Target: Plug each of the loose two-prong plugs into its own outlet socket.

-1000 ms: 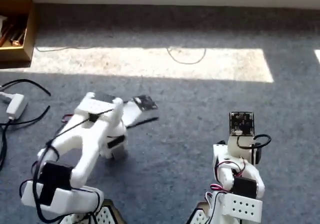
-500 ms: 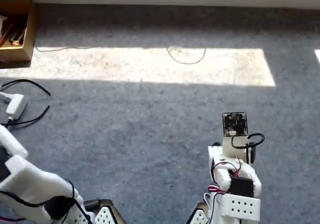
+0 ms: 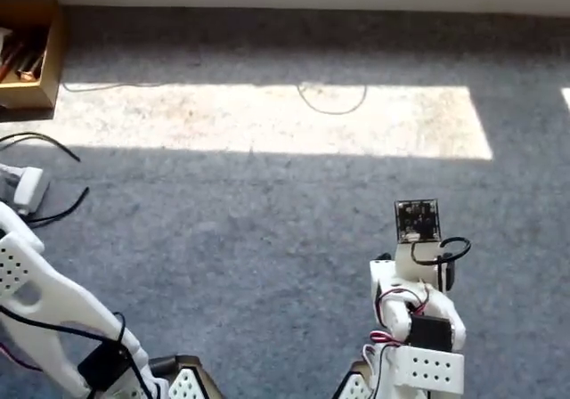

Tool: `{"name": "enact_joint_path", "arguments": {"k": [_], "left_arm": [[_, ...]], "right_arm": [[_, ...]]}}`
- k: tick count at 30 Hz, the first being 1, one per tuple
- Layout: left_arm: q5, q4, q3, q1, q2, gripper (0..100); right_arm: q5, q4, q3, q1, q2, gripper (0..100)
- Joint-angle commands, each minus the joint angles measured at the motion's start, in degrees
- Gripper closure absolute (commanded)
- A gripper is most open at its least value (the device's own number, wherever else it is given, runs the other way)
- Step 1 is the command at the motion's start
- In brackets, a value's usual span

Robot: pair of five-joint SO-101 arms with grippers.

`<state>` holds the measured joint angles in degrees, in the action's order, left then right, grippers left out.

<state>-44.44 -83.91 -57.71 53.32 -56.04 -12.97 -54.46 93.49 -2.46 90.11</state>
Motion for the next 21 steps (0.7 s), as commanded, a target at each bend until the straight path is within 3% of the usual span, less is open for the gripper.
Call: {"name": "enact_joint_path", "arguments": {"k": [1, 4, 10, 13, 21], "left_arm": [[-0.09, -7.12, -10.15, -0.04, 0.57, 73], [-3.08, -13.19, -16.57, -0.40, 0.75, 63], [-2.29, -16.62, -32.75, 0.13, 0.92, 63], [4.75, -16.88, -38.11, 0.92, 1.89, 63], [25.67, -17.32, -29.67, -0.04, 23.60, 63]], "right_arm": [[0.35, 0.84, 0.13, 0.40, 0.31, 64.2], [0.35, 0.84, 0.13, 0.40, 0.31, 64.2], [0.35, 0.84, 0.13, 0.40, 0.31, 64.2], [0.35, 0.84, 0.13, 0.40, 0.31, 64.2], [0.53, 0.75, 0.04, 0.40, 0.31, 64.2]]}}
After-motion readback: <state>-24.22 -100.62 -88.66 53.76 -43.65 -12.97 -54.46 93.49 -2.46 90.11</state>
